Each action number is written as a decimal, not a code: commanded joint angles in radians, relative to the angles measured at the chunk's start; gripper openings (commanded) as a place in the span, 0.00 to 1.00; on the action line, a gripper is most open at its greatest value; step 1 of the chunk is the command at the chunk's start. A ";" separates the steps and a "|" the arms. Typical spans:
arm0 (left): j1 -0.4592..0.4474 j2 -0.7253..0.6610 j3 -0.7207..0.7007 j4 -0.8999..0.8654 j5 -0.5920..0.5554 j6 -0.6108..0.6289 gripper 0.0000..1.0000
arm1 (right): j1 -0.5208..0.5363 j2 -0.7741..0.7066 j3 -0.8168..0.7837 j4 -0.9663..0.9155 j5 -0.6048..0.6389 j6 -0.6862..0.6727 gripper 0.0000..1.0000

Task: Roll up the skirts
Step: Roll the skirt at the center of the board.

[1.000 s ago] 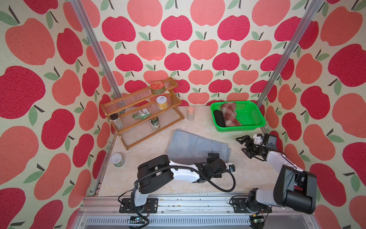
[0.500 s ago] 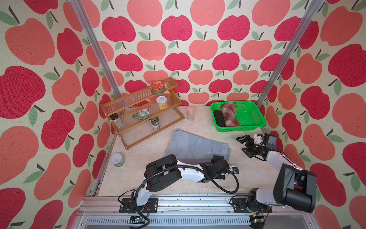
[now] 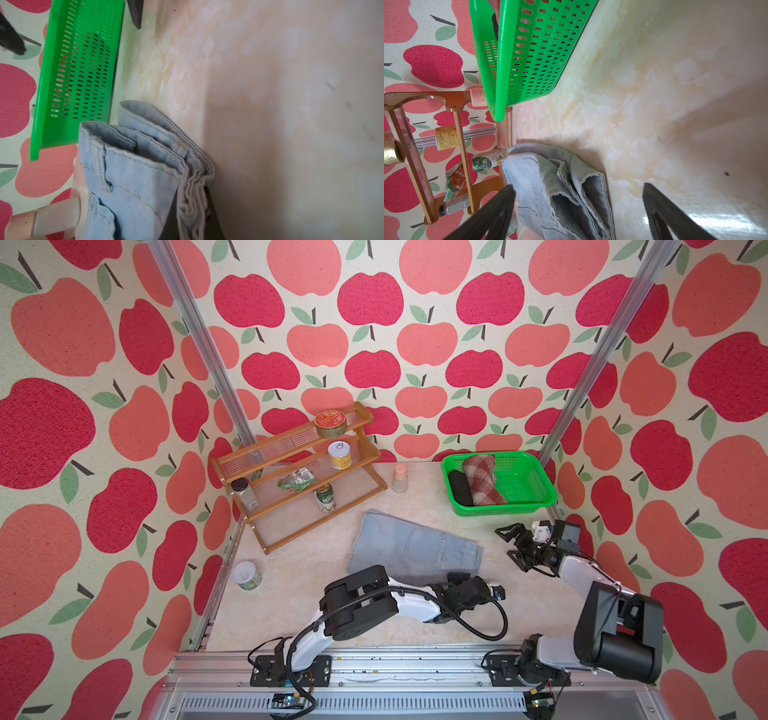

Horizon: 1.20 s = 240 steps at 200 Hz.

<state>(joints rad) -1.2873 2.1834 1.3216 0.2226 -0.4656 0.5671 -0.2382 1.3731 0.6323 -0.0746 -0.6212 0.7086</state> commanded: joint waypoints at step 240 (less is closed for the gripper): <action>0.380 -0.609 -0.711 0.034 0.049 -1.517 0.00 | 0.439 0.171 0.024 0.136 -0.132 -0.075 0.88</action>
<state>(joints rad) -0.9203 1.5967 0.6720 0.2890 -0.3958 -0.8318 0.1635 1.5093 0.6262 0.0181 -0.7097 0.6548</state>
